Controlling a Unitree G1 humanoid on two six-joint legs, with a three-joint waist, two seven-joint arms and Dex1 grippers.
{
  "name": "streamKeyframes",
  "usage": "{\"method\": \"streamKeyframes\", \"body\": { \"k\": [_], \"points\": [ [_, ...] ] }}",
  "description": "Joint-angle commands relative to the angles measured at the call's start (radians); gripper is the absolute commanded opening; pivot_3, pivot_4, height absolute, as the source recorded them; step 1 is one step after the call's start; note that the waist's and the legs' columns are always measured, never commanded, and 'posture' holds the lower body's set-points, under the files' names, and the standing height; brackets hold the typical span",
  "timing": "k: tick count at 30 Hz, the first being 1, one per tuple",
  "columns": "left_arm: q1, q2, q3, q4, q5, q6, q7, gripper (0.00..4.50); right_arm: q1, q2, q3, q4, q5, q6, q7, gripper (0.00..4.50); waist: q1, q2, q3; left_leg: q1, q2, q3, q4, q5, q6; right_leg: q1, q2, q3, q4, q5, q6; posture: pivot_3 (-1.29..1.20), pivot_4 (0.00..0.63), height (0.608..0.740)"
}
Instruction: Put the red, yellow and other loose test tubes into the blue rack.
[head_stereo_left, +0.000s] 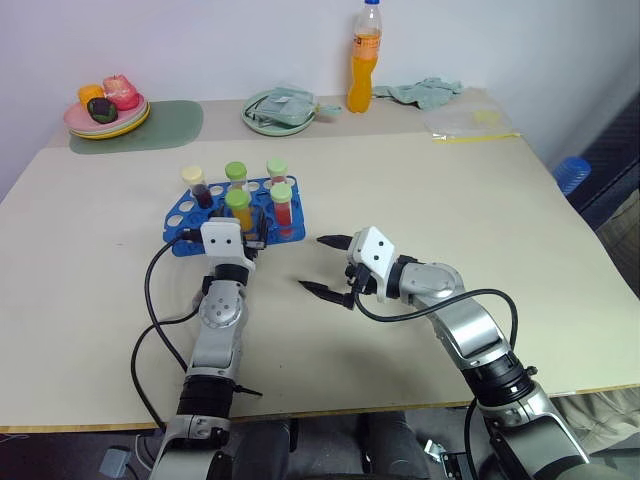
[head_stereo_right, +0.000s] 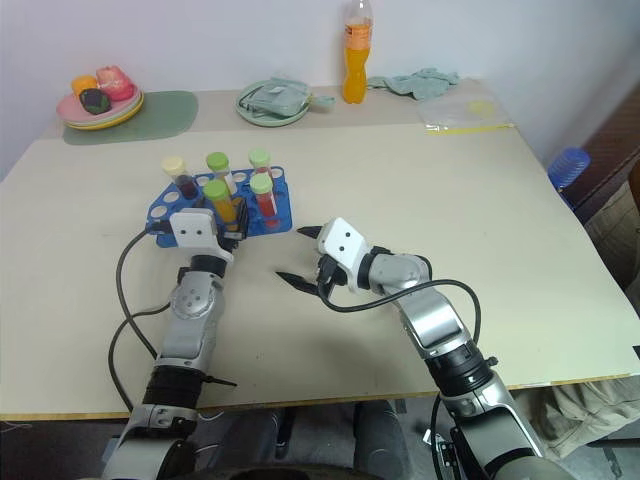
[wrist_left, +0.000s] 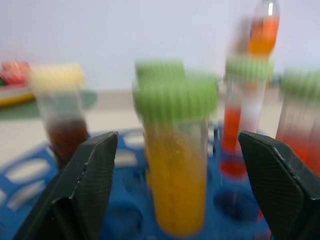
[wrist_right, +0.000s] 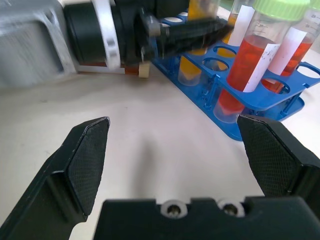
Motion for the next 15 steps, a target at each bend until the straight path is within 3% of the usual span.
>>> {"method": "streamKeyframes", "body": {
  "k": [1,3,7,10,13,15],
  "points": [
    [0.033,0.049,0.048,-0.259,-0.104,0.157,-0.042,3.63,0.003,-0.003,-0.022,-0.054,0.021,-0.004,0.003,4.5,-0.004,0.0,0.0,0.0,0.0,0.0,0.0,0.0,0.0,0.0,0.0,0.0,0.0,0.0,0.0,0.0,0.15,0.74],
    [0.076,0.111,0.077,-0.398,-0.199,0.316,-0.09,3.63,0.006,-0.012,-0.032,-0.062,0.037,-0.002,0.017,4.5,-0.012,0.0,0.0,0.0,0.0,0.0,0.0,0.0,0.0,0.0,0.0,0.0,0.0,0.0,0.0,0.0,0.15,0.74],
    [0.164,0.332,0.189,-0.624,-0.468,0.737,-0.184,3.63,0.007,-0.041,-0.048,-0.075,0.079,0.007,0.065,4.5,-0.019,0.002,0.0,0.0,0.001,-0.001,-0.001,0.0,0.0,0.0,0.001,0.0,0.001,0.0,0.0,0.0,0.15,0.74],
    [0.199,0.517,0.263,-0.681,-0.583,1.008,-0.22,4.46,0.0,-0.059,-0.049,-0.062,0.086,-0.002,0.091,4.5,-0.017,0.001,0.001,0.001,0.001,-0.001,-0.001,0.0,0.0,0.0,0.001,0.0,0.0,-0.001,0.0,0.0,0.15,0.74],
    [0.165,0.693,0.259,-0.696,-0.633,1.33,-0.208,4.46,-0.003,-0.087,-0.045,-0.072,0.122,0.009,0.162,4.5,-0.015,0.002,0.001,0.001,0.001,-0.001,-0.001,0.0,0.001,0.001,0.001,0.0,0.0,-0.001,0.0,0.0,0.15,0.74],
    [0.076,0.734,0.238,-0.662,-0.677,1.494,-0.208,4.46,0.0,-0.108,-0.037,-0.085,0.141,0.013,0.211,4.5,-0.012,0.002,0.001,0.001,0.001,-0.001,-0.001,-0.001,0.001,0.001,0.001,0.0,0.0,-0.001,0.0,0.0,0.15,0.74]
  ]
}}
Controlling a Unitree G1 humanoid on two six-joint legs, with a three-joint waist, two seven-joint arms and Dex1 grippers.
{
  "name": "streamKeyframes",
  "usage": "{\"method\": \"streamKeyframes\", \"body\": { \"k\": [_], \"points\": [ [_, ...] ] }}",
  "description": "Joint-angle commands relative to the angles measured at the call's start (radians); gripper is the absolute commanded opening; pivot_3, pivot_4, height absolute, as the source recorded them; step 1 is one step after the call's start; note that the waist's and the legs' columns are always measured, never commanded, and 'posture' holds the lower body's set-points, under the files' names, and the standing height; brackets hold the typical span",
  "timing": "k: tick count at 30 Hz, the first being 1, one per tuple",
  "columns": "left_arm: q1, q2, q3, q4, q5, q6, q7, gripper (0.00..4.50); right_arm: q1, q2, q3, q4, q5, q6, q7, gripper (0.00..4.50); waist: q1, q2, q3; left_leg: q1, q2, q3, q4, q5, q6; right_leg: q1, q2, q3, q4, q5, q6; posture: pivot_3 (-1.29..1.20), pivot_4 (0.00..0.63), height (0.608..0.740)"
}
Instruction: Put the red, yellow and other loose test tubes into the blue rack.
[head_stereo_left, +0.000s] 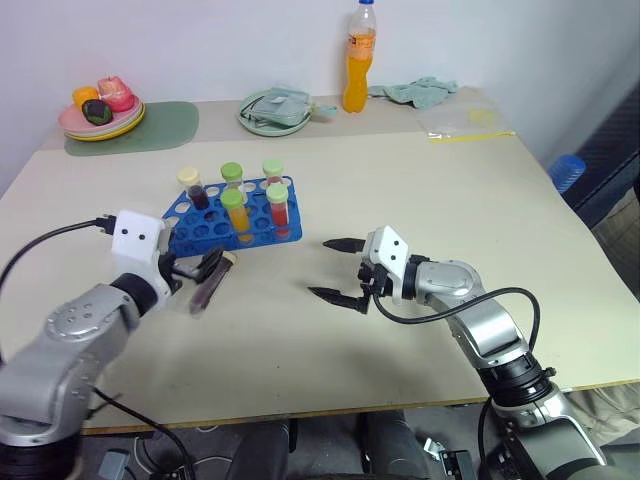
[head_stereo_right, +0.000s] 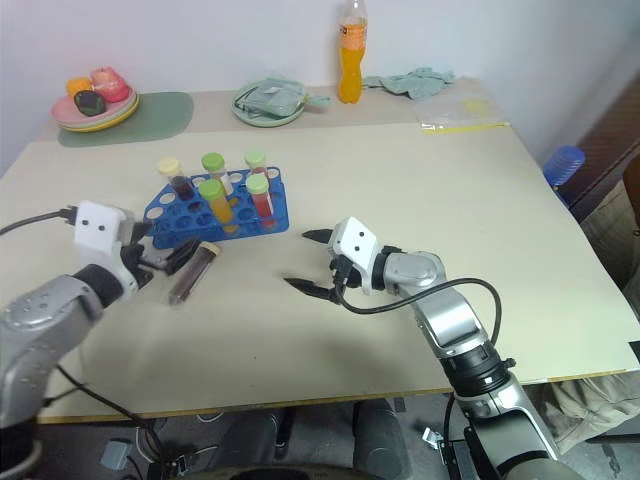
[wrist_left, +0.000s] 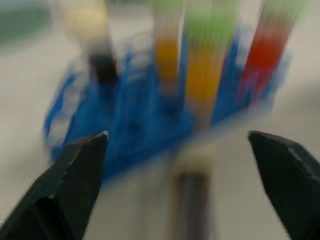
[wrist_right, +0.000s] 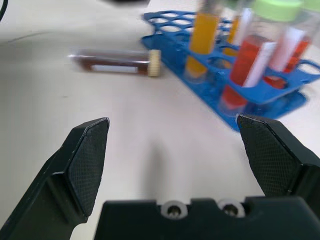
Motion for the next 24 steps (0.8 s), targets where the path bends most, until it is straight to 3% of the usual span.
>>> {"method": "streamKeyframes", "body": {
  "k": [1,5,7,13,16,21,22,24],
  "points": [
    [-0.136,0.0,0.01,0.021,-0.086,0.273,0.007,4.46,-0.009,-0.028,0.003,-0.058,0.048,0.0,0.076,4.5,0.003,0.0,0.0,0.0,0.0,0.0,0.0,0.0,0.0,0.0,0.0,-0.001,-0.001,0.0,0.0,0.0,0.15,0.74],
    [-0.291,-0.015,-0.078,0.121,-0.073,0.481,0.04,4.46,-0.001,-0.035,0.008,-0.076,0.059,0.006,0.103,4.5,-0.005,-0.001,0.0,0.0,0.0,-0.001,0.0,0.0,0.0,0.001,0.0,-0.001,0.0,0.0,0.0,0.0,0.15,0.74],
    [-0.342,-0.019,-0.161,0.208,-0.07,0.486,0.079,4.46,0.007,-0.037,0.011,-0.085,0.058,0.007,0.104,4.5,-0.008,-0.001,0.0,0.0,0.0,-0.001,0.0,0.0,0.0,-0.001,0.0,-0.001,0.0,0.0,0.0,0.0,0.15,0.74],
    [-0.444,-0.043,-0.248,0.402,-0.099,0.486,0.16,4.46,0.028,-0.038,0.009,-0.106,0.049,0.02,0.073,4.5,-0.002,0.0,0.0,0.0,0.0,-0.001,0.0,0.001,-0.001,-0.001,-0.001,0.0,0.0,0.0,0.0,0.0,0.15,0.74],
    [-0.461,-0.029,-0.264,0.421,-0.122,0.486,0.175,3.62,0.038,-0.04,0.007,-0.118,0.051,0.028,0.062,4.5,-0.002,0.0,0.0,0.0,0.0,-0.002,-0.001,0.001,-0.001,-0.001,-0.001,0.0,0.0,0.0,0.0,0.0,0.15,0.74],
    [-0.447,0.028,-0.259,0.393,-0.173,0.486,0.164,1.18,0.046,-0.043,0.008,-0.13,0.053,0.036,0.053,4.5,-0.002,0.0,0.0,0.0,0.0,-0.003,-0.001,0.001,-0.001,-0.001,-0.001,0.001,0.0,0.0,0.0,0.0,0.15,0.74],
    [-0.435,0.048,-0.249,0.378,-0.192,0.486,0.15,0.85,0.046,-0.043,0.008,-0.131,0.053,0.036,0.053,4.5,-0.003,-0.001,0.0,0.0,0.0,-0.003,-0.001,0.001,-0.001,-0.001,-0.001,0.001,0.0,0.0,0.0,0.0,0.15,0.74],
    [-0.361,0.096,-0.17,0.279,-0.208,0.444,0.082,0.85,0.046,-0.045,0.007,-0.13,0.053,0.035,0.053,4.5,-0.008,0.0,0.0,0.0,0.0,-0.003,-0.001,0.001,-0.001,-0.002,-0.001,0.001,0.0,0.0,0.0,0.0,0.15,0.74]
  ]
}}
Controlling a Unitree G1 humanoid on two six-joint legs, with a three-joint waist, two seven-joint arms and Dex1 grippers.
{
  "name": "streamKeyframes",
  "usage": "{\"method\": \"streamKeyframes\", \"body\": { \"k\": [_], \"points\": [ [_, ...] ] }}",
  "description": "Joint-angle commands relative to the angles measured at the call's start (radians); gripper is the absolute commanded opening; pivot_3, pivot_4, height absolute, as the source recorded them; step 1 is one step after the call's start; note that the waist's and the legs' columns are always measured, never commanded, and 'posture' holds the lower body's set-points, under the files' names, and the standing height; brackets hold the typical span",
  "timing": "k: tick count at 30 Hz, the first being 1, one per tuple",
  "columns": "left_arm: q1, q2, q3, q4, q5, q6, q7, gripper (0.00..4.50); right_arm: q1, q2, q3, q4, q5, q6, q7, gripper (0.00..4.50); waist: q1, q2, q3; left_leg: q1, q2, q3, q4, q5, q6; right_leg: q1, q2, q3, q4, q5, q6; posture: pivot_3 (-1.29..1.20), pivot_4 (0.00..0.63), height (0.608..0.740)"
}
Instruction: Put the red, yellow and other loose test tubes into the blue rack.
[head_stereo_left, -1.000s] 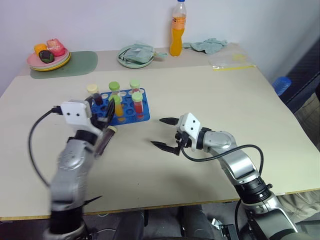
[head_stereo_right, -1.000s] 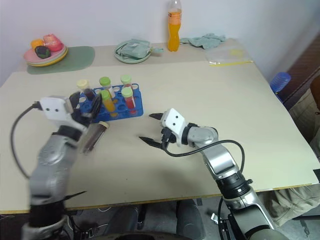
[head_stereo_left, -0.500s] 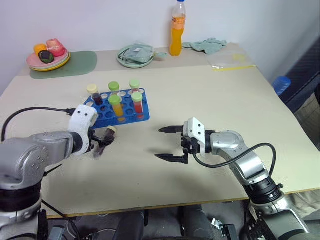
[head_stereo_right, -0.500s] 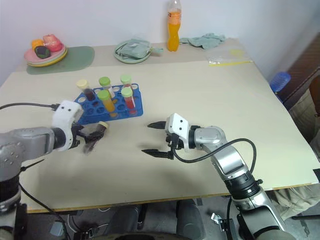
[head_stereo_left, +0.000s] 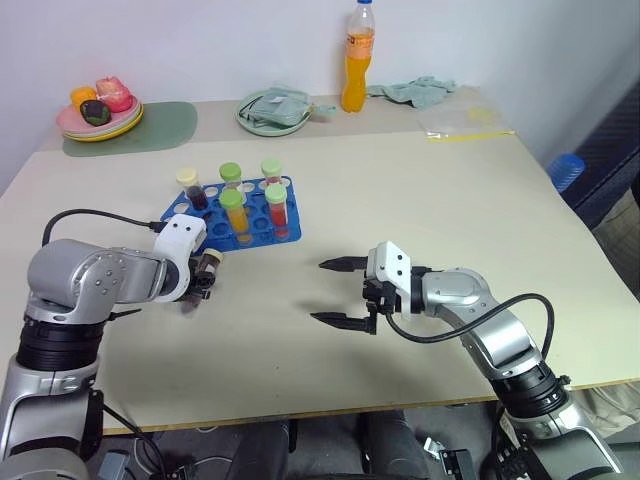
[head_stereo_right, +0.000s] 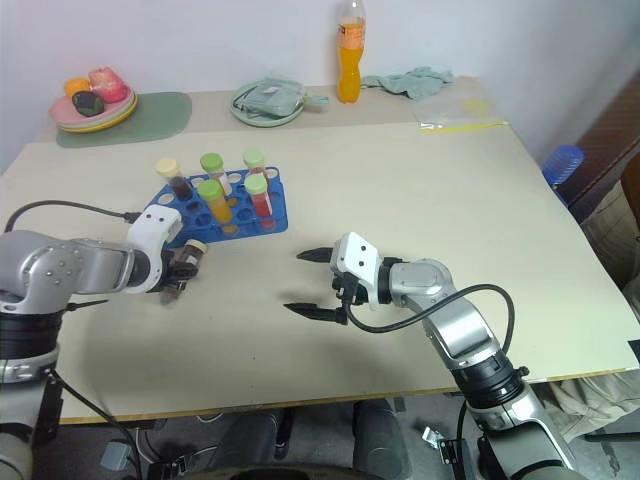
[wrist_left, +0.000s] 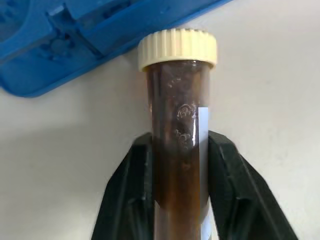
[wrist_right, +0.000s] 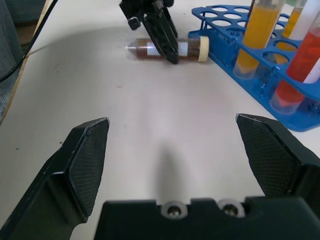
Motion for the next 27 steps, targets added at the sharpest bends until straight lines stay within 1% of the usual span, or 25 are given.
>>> {"method": "streamKeyframes", "body": {
  "k": [1,2,4,5,6,8,9,10,11,12,13,14,15,16,18,20,24,27],
  "points": [
    [0.111,0.079,0.13,-0.173,-0.032,-0.068,-0.111,0.85,-0.005,-0.005,-0.011,-0.043,0.014,-0.002,-0.001,4.5,-0.006,0.0,0.0,0.0,0.0,0.0,0.0,0.0,0.0,-0.001,0.0,0.0,0.0,0.0,0.0,0.0,0.15,0.74],
    [0.155,0.09,0.172,-0.221,-0.02,-0.115,-0.135,0.85,-0.006,-0.006,-0.011,-0.042,0.014,-0.003,0.0,4.5,-0.005,0.001,0.0,0.0,0.001,0.001,-0.001,0.0,0.0,-0.002,0.0,0.001,0.0,0.0,0.0,0.0,0.15,0.74],
    [0.26,0.078,0.276,-0.304,0.036,-0.302,-0.191,0.85,-0.008,-0.009,-0.01,-0.037,0.018,-0.006,0.006,4.5,0.0,0.001,0.0,-0.001,0.001,0.001,-0.001,0.0,0.0,-0.002,0.0,0.001,0.0,0.0,-0.001,0.0,0.15,0.74],
    [0.322,0.052,0.331,-0.348,0.121,-0.463,-0.19,0.85,-0.012,-0.007,-0.008,-0.03,0.019,-0.009,0.01,4.5,0.002,0.001,0.0,-0.001,0.001,0.002,-0.001,0.0,0.0,-0.002,0.0,0.001,0.0,0.0,-0.001,0.0,0.15,0.74],
    [0.365,0.033,0.364,-0.374,0.183,-0.579,-0.188,0.85,-0.015,-0.006,-0.007,-0.025,0.019,-0.011,0.013,4.5,0.003,0.001,0.0,-0.001,0.001,0.002,-0.001,0.0,0.0,-0.002,-0.001,0.001,-0.001,0.0,-0.001,0.0,0.15,0.74],
    [0.389,-0.055,0.43,-0.375,0.237,-0.764,-0.179,0.85,-0.022,0.001,-0.004,-0.013,0.018,-0.017,0.016,4.5,0.011,0.0,0.0,-0.001,0.001,0.003,-0.001,0.0,0.0,-0.001,-0.002,0.001,-0.002,0.0,-0.001,0.0,0.15,0.74],
    [0.387,-0.09,0.446,-0.365,0.242,-0.818,-0.183,0.85,-0.025,0.003,-0.005,-0.007,0.017,-0.02,0.017,4.5,0.016,0.0,0.0,-0.001,0.001,0.004,-0.001,0.0,0.0,0.0,-0.002,0.0,-0.003,0.0,-0.001,0.0,0.15,0.74],
    [0.365,-0.138,0.431,-0.334,0.296,-0.916,-0.154,0.85,-0.044,0.025,-0.006,0.02,0.007,-0.037,-0.002,4.5,0.021,0.0,0.0,-0.001,0.001,0.004,-0.001,0.0,0.0,0.001,-0.002,-0.001,-0.003,0.0,-0.001,0.0,0.15,0.74],
    [0.344,-0.178,0.391,-0.303,0.38,-1.024,-0.112,0.85,-0.062,0.046,-0.007,0.046,-0.002,-0.053,-0.018,4.5,0.025,0.0,0.0,-0.001,0.001,0.004,-0.001,0.0,0.0,0.002,-0.002,-0.001,-0.004,0.0,-0.001,0.0,0.15,0.74],
    [0.317,-0.225,0.343,-0.268,0.47,-1.116,-0.048,0.85,-0.076,0.064,-0.005,0.068,-0.011,-0.068,-0.029,4.5,0.028,0.0,0.0,0.0,0.0,0.005,0.0,0.0,0.0,0.002,-0.002,-0.001,-0.004,0.0,-0.001,0.0,0.15,0.74],
    [0.296,-0.285,0.27,-0.215,0.577,-1.225,0.021,0.85,-0.087,0.08,0.002,0.087,-0.02,-0.08,-0.034,4.5,0.031,0.0,0.0,0.0,0.0,0.005,0.0,0.0,0.0,0.002,-0.002,-0.001,-0.004,0.0,-0.001,0.0,0.15,0.74],
    [0.283,-0.351,0.219,-0.16,0.655,-1.34,0.072,0.85,-0.093,0.09,0.008,0.098,-0.025,-0.087,-0.034,4.5,0.033,0.0,-0.001,0.0,0.0,0.005,0.0,0.0,0.0,0.002,-0.002,-0.001,-0.004,0.0,-0.001,0.0,0.15,0.74],
    [0.278,-0.4,0.179,-0.107,0.728,-1.448,0.114,0.85,-0.095,0.097,0.012,0.105,-0.029,-0.092,-0.034,4.5,0.034,-0.001,-0.001,0.0,-0.001,0.005,0.001,0.0,0.0,0.003,-0.002,-0.001,-0.004,0.001,0.0,0.0,0.15,0.74],
    [0.274,-0.442,0.156,-0.059,0.772,-1.538,0.135,0.85,-0.096,0.1,0.013,0.107,-0.03,-0.095,-0.034,4.5,0.034,-0.003,-0.002,0.0,-0.001,0.005,0.001,0.0,0.0,0.003,-0.002,-0.001,-0.004,0.001,0.0,0.0,0.15,0.74],
    [0.266,-0.506,0.135,0.022,0.827,-1.657,0.177,0.85,-0.094,0.104,0.009,0.108,-0.03,-0.094,-0.039,4.5,0.031,-0.003,-0.002,-0.001,-0.002,0.005,0.001,0.0,0.0,0.003,-0.002,-0.001,-0.006,0.001,0.0,0.0,0.15,0.74],
    [0.264,-0.557,0.123,0.097,0.845,-1.746,0.194,0.85,-0.089,0.104,0.005,0.102,-0.032,-0.093,-0.048,4.5,0.026,-0.003,-0.002,-0.002,-0.001,0.005,0.001,0.0,0.0,0.001,-0.002,-0.001,-0.007,0.002,0.001,0.0,0.15,0.74],
    [0.255,-0.609,0.111,0.225,0.861,-1.867,0.197,0.85,-0.079,0.101,0.0,0.086,-0.031,-0.085,-0.065,4.5,0.02,-0.003,-0.002,-0.002,-0.001,0.006,0.001,0.0,0.001,-0.001,-0.001,0.0,-0.004,0.001,0.001,0.0,0.15,0.74],
    [0.228,-0.618,0.114,0.311,0.876,-1.92,0.199,0.85,-0.069,0.098,-0.002,0.073,-0.028,-0.078,-0.075,4.5,0.023,-0.003,-0.002,-0.002,-0.001,0.006,0.002,0.0,0.001,0.0,-0.001,0.0,-0.003,0.001,0.001,0.0,0.15,0.74]
  ]
}}
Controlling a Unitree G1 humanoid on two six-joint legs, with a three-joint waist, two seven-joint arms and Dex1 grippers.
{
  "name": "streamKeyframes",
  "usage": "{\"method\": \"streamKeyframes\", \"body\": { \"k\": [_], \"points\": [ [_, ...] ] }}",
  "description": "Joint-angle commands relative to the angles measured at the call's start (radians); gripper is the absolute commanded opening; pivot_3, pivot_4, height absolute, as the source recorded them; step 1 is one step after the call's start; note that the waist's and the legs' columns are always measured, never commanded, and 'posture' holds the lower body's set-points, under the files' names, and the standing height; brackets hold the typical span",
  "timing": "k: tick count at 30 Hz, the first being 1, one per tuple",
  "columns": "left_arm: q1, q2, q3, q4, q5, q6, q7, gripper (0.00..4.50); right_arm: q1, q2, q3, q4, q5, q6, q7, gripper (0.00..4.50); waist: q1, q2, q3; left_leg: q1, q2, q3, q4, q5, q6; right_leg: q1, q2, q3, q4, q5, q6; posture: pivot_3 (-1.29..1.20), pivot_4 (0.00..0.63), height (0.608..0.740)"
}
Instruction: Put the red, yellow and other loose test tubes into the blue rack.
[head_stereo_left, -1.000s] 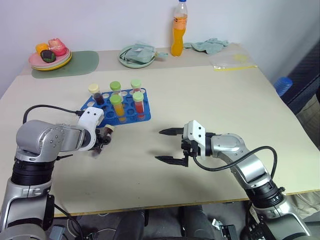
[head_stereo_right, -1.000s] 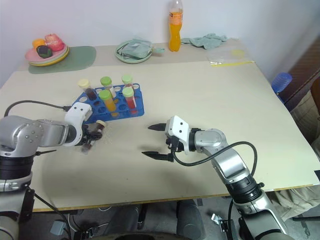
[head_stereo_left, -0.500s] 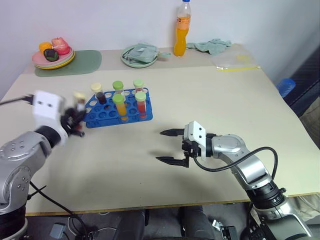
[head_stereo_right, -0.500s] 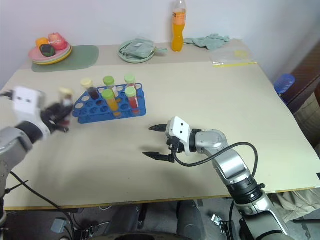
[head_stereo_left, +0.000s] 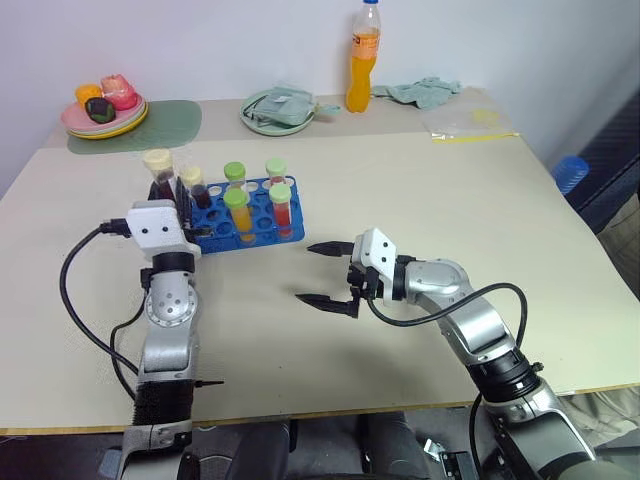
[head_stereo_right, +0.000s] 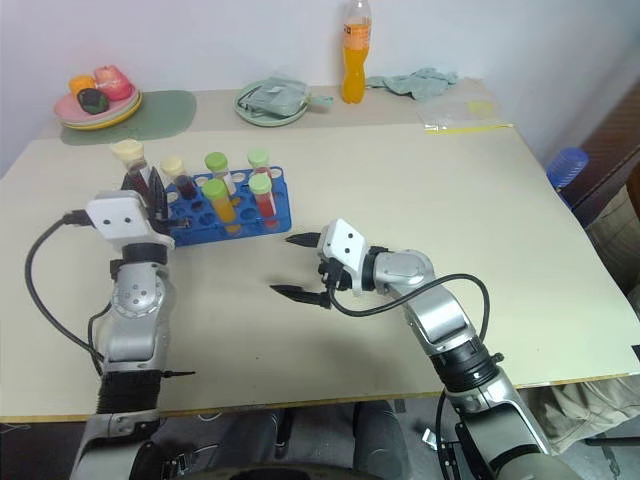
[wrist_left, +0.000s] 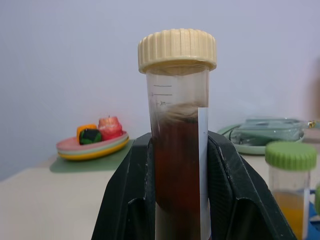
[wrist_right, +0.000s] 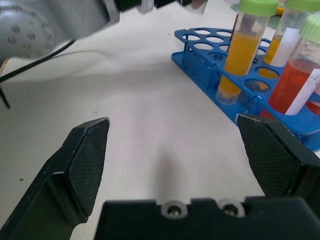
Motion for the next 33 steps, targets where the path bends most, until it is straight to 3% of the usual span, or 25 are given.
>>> {"method": "streamKeyframes", "body": {
  "k": [1,12,33],
  "points": [
    [-0.038,0.009,0.001,0.067,0.039,-0.086,0.014,0.85,0.008,-0.001,-0.018,-0.051,0.008,-0.001,-0.014,4.5,0.001,0.0,0.0,0.0,0.0,0.0,0.0,0.0,0.0,0.0,0.0,0.0,0.0,0.0,0.0,0.0,0.15,0.74],
    [-0.091,-0.032,-0.01,0.24,0.019,-0.152,-0.028,0.85,0.019,0.003,-0.013,-0.07,0.015,0.011,-0.033,4.5,0.002,0.0,0.0,0.0,0.0,0.0,0.001,0.0,0.0,0.0,0.0,0.0,0.001,0.0,0.0,0.0,0.15,0.74],
    [-0.099,-0.035,0.012,0.326,-0.003,-0.232,-0.047,0.85,0.026,0.014,-0.013,-0.073,0.022,0.021,-0.044,4.5,0.001,0.0,0.0,0.001,0.0,0.0,0.001,0.0,0.0,0.001,0.0,0.0,0.001,0.0,0.0,0.0,0.15,0.74]
  ]
}}
